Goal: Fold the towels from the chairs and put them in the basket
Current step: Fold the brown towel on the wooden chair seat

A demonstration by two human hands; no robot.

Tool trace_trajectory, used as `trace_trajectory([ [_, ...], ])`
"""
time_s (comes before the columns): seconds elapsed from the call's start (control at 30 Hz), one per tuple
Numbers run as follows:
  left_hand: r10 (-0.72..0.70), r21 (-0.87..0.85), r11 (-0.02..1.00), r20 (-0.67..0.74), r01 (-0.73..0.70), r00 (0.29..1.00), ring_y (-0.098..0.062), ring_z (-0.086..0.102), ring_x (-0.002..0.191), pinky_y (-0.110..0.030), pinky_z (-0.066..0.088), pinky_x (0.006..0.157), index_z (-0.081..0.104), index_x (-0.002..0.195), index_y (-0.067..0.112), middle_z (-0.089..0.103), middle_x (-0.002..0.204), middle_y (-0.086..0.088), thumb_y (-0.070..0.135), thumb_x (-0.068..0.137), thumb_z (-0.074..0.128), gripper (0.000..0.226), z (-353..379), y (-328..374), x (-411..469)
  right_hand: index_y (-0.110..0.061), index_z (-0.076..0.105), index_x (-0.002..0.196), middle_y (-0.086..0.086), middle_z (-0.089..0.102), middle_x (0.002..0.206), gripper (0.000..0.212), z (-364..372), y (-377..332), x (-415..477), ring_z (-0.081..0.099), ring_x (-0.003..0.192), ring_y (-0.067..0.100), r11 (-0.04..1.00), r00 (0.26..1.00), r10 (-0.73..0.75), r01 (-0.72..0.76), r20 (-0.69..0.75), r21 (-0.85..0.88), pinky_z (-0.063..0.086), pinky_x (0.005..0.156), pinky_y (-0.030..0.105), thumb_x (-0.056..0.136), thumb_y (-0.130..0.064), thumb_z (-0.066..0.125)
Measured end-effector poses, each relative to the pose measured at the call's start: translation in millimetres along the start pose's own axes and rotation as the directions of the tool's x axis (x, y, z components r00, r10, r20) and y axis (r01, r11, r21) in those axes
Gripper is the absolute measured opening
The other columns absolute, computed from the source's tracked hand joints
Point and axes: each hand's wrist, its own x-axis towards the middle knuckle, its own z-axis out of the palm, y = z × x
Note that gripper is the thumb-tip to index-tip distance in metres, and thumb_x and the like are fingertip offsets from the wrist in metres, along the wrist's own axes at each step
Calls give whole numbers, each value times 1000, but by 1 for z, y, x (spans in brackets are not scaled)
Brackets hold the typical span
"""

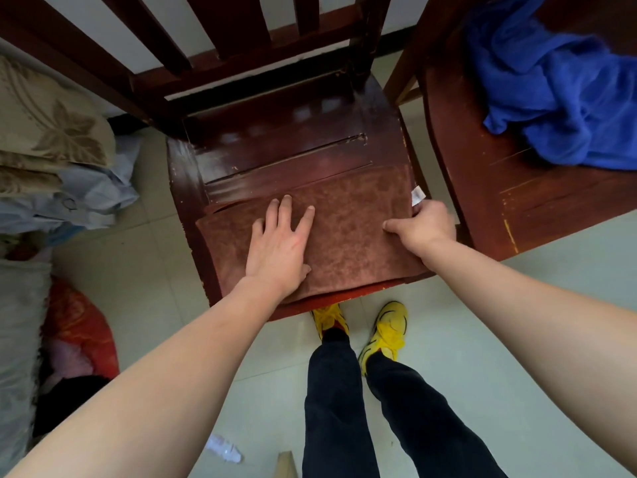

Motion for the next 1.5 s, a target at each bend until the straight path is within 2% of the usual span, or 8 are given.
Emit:
trace_trajectory([
  [0.17, 13, -40, 999, 25, -12, 1000, -35, 5, 146, -49, 24, 112, 8, 152, 25, 1, 159, -16, 45, 76, 72, 101, -9, 9, 6, -16, 61, 71, 3, 69, 79, 20, -35, 0, 5, 68, 79, 26, 947, 991, -28, -16, 132, 320, 55, 70, 33, 69, -15, 81],
  [0.3, -2, -264, 964, -20, -4, 1000, -31, 24, 139, -46, 29, 109, 23, 149, 24, 21, 155, -11, 35, 84, 64, 78, -24, 18, 12, -20, 60, 96, 2, 71, 89, 28, -79, -10, -8, 71, 82, 25, 928, 965, -223, 168, 135, 331, 59, 75, 41, 76, -14, 78],
  [0.57, -440, -584, 735, -24, 345, 898, -40, 54, 109, -44, 46, 90, 57, 122, 11, 53, 120, -19, 17, 85, 59, 38, -34, -60, -29, -30, 46, 112, -8, 64, 84, 45, -52, -61, -86, 61, 77, 15, 836, 820, -548, 542, 167, 85, 50, 76, 35, 77, -31, 74],
  [0.97, -614, -684, 534, 90, 497, 784, -32, 61, 100, -37, 48, 90, 64, 111, 10, 66, 111, -13, 14, 83, 60, 29, 24, -124, -89, -24, 34, 133, 13, 55, 119, 57, 110, -93, -123, 59, 103, 40, 689, 728, -499, 662, 470, -296, 46, 83, 42, 84, -24, 63],
  [1.1, -588, -699, 569, 21, 433, 808, -33, 61, 97, -39, 48, 88, 65, 109, 10, 65, 108, -13, 12, 84, 57, 27, 18, -114, -81, -24, 53, 126, 3, 65, 96, 53, 102, -97, -108, 64, 90, 24, 853, 752, -374, 508, 543, -117, 53, 86, 42, 78, -29, 75],
  [1.27, -329, -607, 785, -239, 123, 914, -30, 59, 98, -42, 50, 78, 65, 107, 15, 60, 104, -8, 10, 86, 52, 25, -19, -72, -50, -23, 60, 82, 4, 69, 80, 13, 60, -113, -68, 63, 60, 13, 941, 929, -272, 203, 249, 272, 51, 49, 26, 88, -11, 61],
  [1.37, -122, -558, 829, -102, 44, 987, -29, 53, 112, -44, 48, 90, 54, 129, 18, 54, 119, -7, 17, 87, 55, 42, -20, -52, -25, -19, 60, 100, 3, 68, 94, 13, 42, -126, -46, 67, 82, 15, 934, 922, -201, 79, 330, 348, 55, 69, 31, 91, -10, 58],
  [1.5, -186, -669, 707, 138, 230, 973, -31, 47, 123, -46, 41, 102, 30, 147, 17, 46, 135, -12, 26, 85, 64, 71, -10, -55, -1, -20, 60, 108, 2, 69, 100, 18, 33, -126, -34, 67, 98, 16, 910, 892, -168, -24, 420, 414, 52, 87, 38, 91, -14, 59],
])
